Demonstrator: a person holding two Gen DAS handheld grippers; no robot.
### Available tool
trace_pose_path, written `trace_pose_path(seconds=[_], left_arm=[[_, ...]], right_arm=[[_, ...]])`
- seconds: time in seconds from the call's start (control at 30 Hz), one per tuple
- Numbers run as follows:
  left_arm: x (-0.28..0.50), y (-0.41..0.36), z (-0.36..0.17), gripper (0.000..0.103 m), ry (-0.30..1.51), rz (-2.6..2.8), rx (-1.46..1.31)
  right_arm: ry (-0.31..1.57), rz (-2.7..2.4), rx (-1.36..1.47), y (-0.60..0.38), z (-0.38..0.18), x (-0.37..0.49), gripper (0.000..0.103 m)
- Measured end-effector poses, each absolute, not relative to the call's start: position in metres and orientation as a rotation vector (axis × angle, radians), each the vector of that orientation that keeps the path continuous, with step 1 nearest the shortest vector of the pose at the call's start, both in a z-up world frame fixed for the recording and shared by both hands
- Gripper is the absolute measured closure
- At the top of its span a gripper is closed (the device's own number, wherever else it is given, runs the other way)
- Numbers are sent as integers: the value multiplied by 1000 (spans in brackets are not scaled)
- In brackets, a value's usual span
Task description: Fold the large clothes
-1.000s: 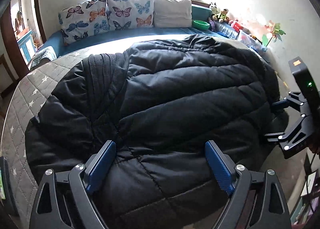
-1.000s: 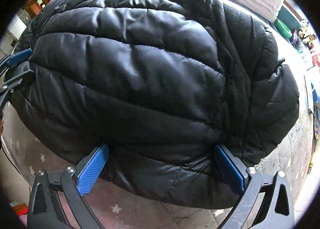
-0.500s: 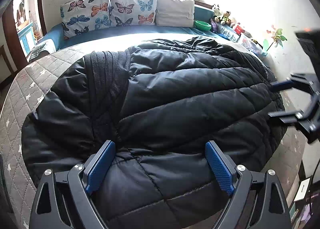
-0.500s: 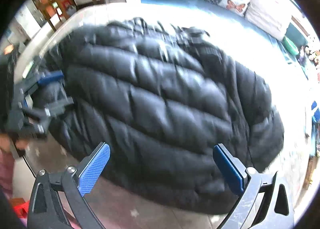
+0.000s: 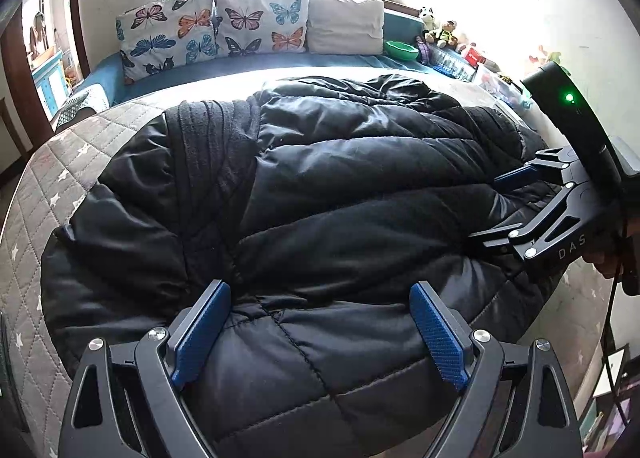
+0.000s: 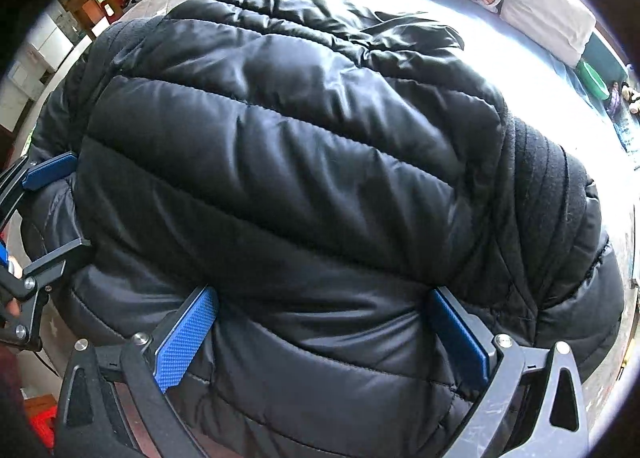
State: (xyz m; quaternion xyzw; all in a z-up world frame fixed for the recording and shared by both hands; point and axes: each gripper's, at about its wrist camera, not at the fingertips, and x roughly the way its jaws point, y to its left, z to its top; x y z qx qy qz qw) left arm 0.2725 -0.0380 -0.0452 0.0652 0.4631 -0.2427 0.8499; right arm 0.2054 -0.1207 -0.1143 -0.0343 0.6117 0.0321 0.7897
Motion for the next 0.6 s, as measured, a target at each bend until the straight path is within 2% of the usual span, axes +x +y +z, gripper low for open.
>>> trace_pose_path(seconds=[0.13,0.3,0.6], left_arm=[[271,-37,-41,7,973,-524,146],[256,-27,-13,8,926,-535,168],[242,51,34,4,816,-392,32]], right_arm=[[1315,79,-82,-118,-115,209,0],[1293,91,-33,-132,-81,210,0],[1173,86,19,-143,-67,212,0]])
